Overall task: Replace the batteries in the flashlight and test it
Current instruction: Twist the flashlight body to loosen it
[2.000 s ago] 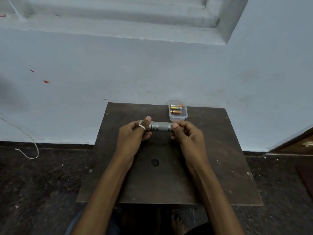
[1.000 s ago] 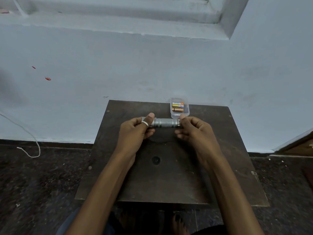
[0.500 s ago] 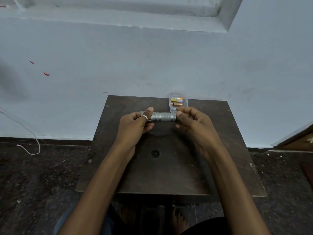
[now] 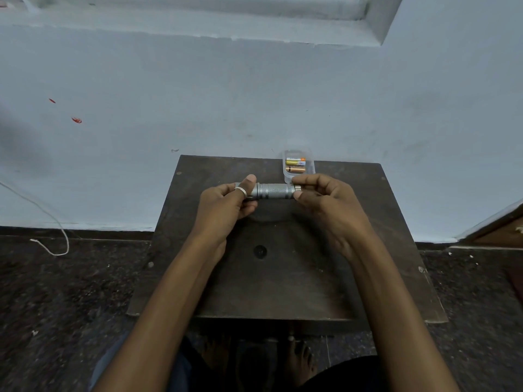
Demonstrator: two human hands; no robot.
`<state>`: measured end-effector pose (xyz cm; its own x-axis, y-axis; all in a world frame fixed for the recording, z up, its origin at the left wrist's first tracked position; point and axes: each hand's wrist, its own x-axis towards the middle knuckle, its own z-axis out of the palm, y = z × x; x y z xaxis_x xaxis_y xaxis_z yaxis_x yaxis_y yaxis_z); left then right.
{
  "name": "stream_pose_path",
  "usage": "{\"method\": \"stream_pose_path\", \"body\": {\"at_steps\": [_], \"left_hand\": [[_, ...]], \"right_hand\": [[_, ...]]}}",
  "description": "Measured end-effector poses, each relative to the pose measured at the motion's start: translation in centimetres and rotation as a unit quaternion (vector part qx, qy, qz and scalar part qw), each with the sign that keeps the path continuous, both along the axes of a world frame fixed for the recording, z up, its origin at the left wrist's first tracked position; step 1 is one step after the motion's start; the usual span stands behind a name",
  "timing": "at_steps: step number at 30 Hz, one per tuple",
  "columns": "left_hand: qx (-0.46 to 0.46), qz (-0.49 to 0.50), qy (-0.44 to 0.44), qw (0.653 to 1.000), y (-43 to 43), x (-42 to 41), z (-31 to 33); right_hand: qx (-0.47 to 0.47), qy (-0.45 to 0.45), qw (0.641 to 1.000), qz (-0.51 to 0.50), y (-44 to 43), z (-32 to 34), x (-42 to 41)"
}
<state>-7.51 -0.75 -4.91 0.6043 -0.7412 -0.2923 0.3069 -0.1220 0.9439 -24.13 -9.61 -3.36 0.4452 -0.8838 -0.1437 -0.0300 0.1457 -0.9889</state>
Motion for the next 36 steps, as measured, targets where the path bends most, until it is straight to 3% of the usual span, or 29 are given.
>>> {"method": "stream_pose_path", "body": {"at_steps": [3,7,16,23,32,36], "left_hand": [[-0.002,0.001,0.008,1.0,-0.1,0.0,0.0],[-0.004,-0.003,0.013,1.0,-0.1,0.0,0.0],[-0.003,-0.004,0.015,1.0,0.0,0.2,0.0],[-0.004,-0.018,0.018,1.0,-0.1,0.1,-0.1],[0.002,0.002,0.03,1.0,0.0,0.4,0.0],[0.001,0.0,0.029,1.0,-0.2,0.2,0.1]], "right_hand": [[0.026,-0.006,1.0,-0.005,0.1,-0.1,0.1],[-0.01,0.067,0.998,-0.006,0.0,-0.4,0.1],[0.018,-0.003,1.0,0.012,-0.2,-0.2,-0.1],[-0.017,0.086,0.996,-0.006,0.0,-0.2,-0.1],[0.029,-0.014,0.999,0.017,0.2,0.5,-0.1],[0.01,0.066,0.998,-0.004,0.4,0.6,0.1]]}}
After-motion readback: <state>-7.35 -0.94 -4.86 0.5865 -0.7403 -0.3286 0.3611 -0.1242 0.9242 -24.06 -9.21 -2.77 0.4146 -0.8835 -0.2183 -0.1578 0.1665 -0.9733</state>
